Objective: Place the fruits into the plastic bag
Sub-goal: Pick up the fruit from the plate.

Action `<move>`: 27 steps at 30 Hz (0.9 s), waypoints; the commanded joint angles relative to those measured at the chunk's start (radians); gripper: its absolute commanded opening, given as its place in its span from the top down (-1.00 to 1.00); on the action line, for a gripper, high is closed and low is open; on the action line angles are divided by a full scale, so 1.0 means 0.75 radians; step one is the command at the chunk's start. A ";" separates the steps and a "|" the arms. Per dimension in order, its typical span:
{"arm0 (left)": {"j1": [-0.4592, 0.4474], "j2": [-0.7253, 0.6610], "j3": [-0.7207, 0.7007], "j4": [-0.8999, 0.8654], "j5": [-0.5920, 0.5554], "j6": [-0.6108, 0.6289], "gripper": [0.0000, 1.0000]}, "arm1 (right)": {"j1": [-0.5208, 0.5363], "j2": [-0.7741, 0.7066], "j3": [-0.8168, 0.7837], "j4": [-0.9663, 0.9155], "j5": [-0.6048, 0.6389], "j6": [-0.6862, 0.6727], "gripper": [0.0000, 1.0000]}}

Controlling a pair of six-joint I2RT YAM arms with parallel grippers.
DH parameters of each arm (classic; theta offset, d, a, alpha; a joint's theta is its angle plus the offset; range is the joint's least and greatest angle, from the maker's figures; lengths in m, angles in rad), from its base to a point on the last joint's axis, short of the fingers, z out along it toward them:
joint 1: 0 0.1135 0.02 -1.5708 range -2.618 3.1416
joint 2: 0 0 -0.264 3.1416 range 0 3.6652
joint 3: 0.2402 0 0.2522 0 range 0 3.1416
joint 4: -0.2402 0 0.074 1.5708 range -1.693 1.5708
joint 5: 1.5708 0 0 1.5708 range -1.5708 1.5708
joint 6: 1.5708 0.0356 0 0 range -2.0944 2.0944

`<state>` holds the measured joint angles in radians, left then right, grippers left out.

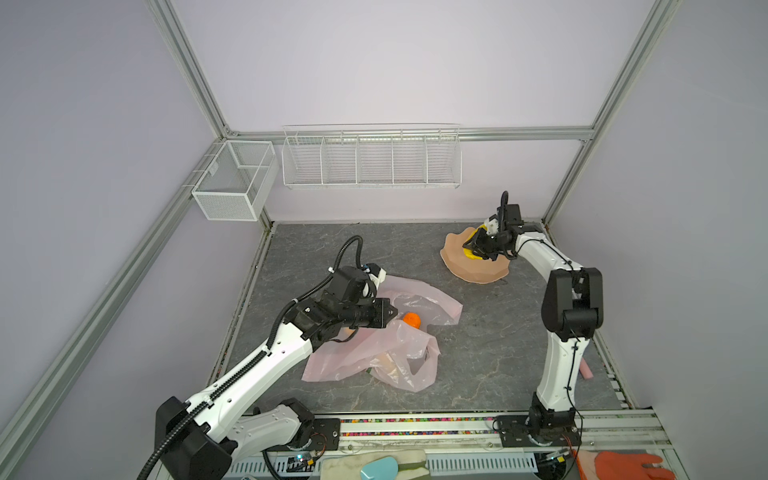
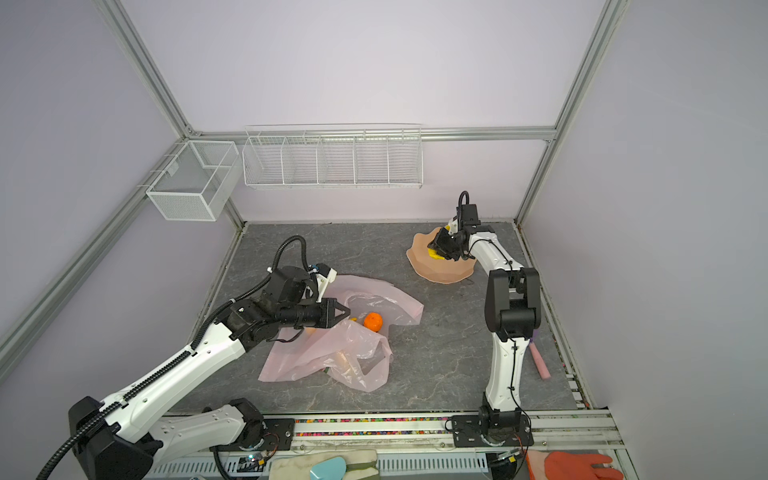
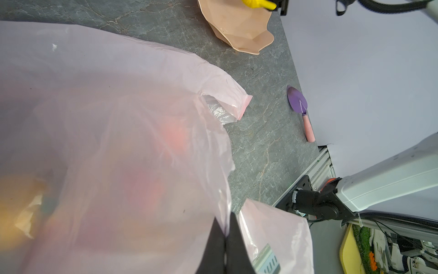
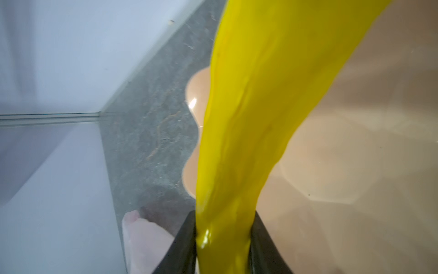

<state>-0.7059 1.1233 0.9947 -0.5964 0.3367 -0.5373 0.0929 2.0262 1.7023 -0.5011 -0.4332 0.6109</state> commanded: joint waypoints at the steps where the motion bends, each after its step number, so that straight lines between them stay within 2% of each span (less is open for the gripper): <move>1: 0.007 0.006 0.000 0.008 -0.007 0.007 1.00 | -0.006 -0.114 -0.076 0.053 -0.085 -0.007 0.57; 11: 0.007 -0.002 0.009 -0.015 -0.003 0.023 1.00 | 0.004 -0.487 -0.539 0.274 -0.222 0.076 0.61; 27: 0.007 0.023 0.045 -0.023 0.009 0.029 1.00 | 0.034 -1.269 -1.322 0.304 -0.309 0.182 0.63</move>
<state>-0.7059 1.1282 0.9951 -0.6041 0.3378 -0.5362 0.1131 1.1458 0.7818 -0.2783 -0.6395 0.7074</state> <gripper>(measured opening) 0.047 0.325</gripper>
